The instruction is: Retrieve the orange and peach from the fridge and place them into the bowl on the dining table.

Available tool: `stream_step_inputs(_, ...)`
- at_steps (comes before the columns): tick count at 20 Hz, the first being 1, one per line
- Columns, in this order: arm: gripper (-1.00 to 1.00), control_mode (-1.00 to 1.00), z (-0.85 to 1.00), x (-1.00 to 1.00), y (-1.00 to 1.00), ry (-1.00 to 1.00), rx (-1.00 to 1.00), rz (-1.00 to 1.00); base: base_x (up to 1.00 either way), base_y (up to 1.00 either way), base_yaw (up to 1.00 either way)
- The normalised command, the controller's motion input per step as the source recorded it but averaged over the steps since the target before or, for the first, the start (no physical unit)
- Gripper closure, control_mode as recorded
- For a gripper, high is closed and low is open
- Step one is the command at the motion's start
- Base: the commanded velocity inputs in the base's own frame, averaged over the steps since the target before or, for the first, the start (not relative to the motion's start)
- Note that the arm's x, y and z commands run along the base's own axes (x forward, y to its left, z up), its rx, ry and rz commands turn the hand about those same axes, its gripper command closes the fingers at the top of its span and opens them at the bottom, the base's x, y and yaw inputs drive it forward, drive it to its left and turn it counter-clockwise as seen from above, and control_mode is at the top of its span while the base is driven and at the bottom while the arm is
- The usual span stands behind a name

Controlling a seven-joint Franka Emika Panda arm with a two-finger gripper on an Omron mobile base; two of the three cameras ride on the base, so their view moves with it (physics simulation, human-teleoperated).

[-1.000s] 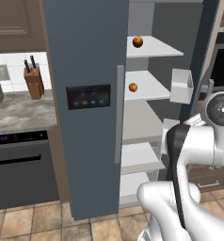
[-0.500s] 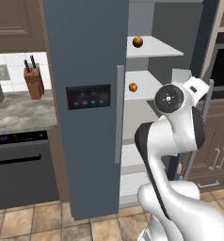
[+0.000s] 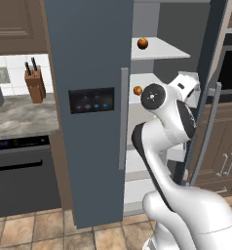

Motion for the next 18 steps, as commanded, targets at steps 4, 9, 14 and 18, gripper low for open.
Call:
stream_step_inputs(4,-1.0,-1.0,-0.48,0.57,0.0,0.05,-0.07,0.0,0.0,0.0,0.0)
stream_step_inputs(9,-1.0,-1.0,-0.28,0.48,-0.06,0.08,-0.04,0.0,0.0,0.0,0.0)
stream_step_inputs(14,-1.0,-1.0,-0.04,0.3,-0.34,0.05,0.0,0.0,0.0,0.0,0.0)
stream_step_inputs(18,-1.0,-1.0,-0.02,0.46,-0.37,0.1,0.0,0.0,0.0,0.0,0.0)
